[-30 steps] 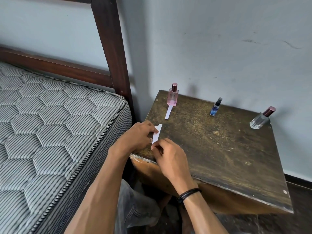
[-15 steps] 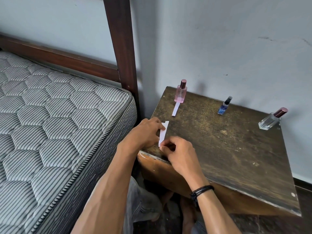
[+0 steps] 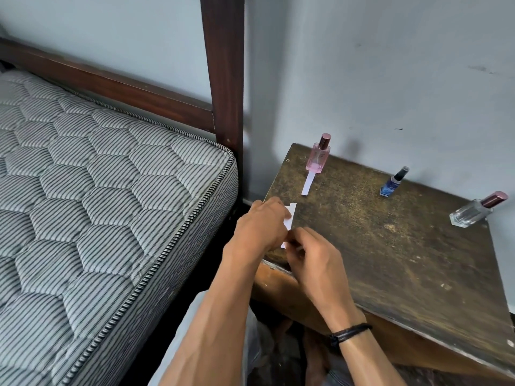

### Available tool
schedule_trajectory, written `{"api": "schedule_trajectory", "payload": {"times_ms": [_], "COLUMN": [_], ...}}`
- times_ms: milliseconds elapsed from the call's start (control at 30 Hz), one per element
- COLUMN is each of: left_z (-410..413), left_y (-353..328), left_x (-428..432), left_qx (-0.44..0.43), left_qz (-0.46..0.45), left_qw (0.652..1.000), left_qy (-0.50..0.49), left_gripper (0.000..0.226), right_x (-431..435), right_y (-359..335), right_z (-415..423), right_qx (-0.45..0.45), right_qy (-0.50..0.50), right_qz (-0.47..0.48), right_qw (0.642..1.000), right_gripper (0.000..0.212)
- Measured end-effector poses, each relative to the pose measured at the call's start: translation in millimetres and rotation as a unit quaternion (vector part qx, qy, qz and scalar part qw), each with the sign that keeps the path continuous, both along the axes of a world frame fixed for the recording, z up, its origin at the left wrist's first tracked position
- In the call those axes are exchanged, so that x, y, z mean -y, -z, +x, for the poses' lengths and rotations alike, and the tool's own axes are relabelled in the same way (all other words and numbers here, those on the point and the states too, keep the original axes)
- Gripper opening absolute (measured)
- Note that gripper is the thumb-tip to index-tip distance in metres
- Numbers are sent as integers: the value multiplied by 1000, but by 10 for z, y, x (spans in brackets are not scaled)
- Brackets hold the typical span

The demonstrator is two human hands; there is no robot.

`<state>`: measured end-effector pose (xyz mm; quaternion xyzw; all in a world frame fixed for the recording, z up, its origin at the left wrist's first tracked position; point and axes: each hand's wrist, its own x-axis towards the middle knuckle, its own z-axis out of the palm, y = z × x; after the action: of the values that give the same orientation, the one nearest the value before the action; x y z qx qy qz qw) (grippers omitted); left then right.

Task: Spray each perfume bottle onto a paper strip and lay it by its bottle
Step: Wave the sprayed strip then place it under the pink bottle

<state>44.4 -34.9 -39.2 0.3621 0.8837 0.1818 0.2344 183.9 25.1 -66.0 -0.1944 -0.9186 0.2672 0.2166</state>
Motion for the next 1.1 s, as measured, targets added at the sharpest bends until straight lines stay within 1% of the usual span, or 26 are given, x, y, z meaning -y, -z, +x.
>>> {"api": "schedule_trajectory", "payload": {"times_ms": [100, 200, 333, 400, 533, 633, 800, 1000, 1100], "left_z": [-78, -110, -123, -136, -143, -151, -161, -176, -152], "left_y": [-1, 0, -4, -10, -42, -50, -23, -51, -66], "left_x": [36, 80, 88, 88, 101, 95, 66, 65, 72], "left_qx": [30, 42, 31, 29, 29, 28, 23, 33, 24], "left_qz": [10, 18, 5, -1, -11, -17, -14, -5, -12], "left_qw": [999, 999, 999, 999, 999, 998, 999, 999, 999], "left_qy": [4, 13, 23, 28, 45, 50, 43, 32, 47], "left_gripper": [45, 48, 49, 53, 60, 64, 65, 64, 67], "right_x": [13, -18, -127, -154, -175, -185, -215, -198, -195], "right_y": [10, 5, -13, -13, -17, -1, 34, 23, 46], "right_z": [-44, -81, -90, -92, -70, -68, -73, -90, -84], "right_qx": [2, 20, 54, 54, 27, 17, 8, 24, 31], "right_qy": [11, 42, 70, 75, 79, 80, 81, 67, 71], "right_qz": [-46, -131, -262, -300, -356, -372, -389, -357, -348], "right_qw": [999, 990, 961, 949, 931, 925, 917, 931, 934], "right_gripper": [16, 20, 17, 16, 19, 20, 21, 20, 21]}}
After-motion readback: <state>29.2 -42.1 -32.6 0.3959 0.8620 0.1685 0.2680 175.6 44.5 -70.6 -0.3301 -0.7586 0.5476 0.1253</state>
